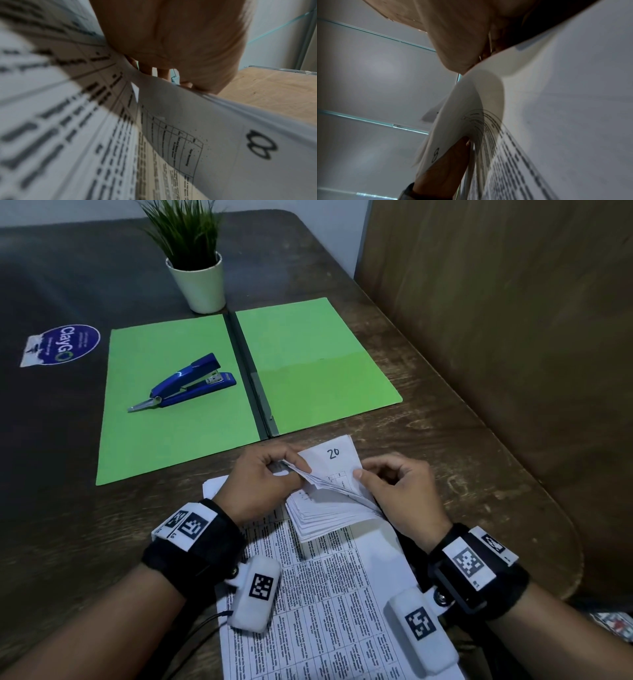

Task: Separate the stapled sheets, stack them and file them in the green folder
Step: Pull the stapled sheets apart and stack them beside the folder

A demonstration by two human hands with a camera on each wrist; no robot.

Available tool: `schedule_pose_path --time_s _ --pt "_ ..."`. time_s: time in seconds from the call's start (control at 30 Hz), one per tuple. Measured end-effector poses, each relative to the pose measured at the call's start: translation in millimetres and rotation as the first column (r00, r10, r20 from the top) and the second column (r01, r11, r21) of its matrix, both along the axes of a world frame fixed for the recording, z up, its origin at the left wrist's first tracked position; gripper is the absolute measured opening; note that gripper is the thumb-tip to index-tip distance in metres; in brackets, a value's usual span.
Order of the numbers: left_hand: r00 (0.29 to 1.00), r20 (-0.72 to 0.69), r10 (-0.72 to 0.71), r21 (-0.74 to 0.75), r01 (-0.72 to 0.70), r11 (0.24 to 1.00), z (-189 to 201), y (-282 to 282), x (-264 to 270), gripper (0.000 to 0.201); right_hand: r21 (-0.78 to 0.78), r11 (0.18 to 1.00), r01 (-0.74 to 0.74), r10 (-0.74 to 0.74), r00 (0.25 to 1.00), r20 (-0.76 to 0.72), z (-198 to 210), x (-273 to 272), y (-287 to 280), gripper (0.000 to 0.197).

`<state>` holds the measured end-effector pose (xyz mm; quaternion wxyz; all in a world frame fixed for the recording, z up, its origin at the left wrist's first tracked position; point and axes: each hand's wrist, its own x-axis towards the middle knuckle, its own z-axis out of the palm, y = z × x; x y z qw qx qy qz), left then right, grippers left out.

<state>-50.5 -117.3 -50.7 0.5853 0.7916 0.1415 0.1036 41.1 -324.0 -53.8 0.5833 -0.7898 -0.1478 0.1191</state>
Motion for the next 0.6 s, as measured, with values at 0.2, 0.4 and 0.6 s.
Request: schedule_pose_path --time_s 0.2,0.4,0.6 --pt "1.0 0.002 0.001 -0.013 -0.001 1.0 2.2 -1.1 0.2 0.029 0.015 1.0 0.006 -0.007 1.0 0.028 2.2 -6.0 1.3 0.022" --pt "1.0 -0.006 0.007 -0.028 -0.007 1.0 1.6 -2.7 1.1 0.037 -0.072 0.994 -0.084 0.093 0.987 0.131 -2.3 -4.6 -0.2 0.027" --pt "1.0 -0.013 0.02 -0.025 -0.021 0.999 -0.4 -2.1 1.7 0.042 -0.105 0.986 -0.132 0.15 0.97 0.192 -0.9 -6.5 0.3 0.026"
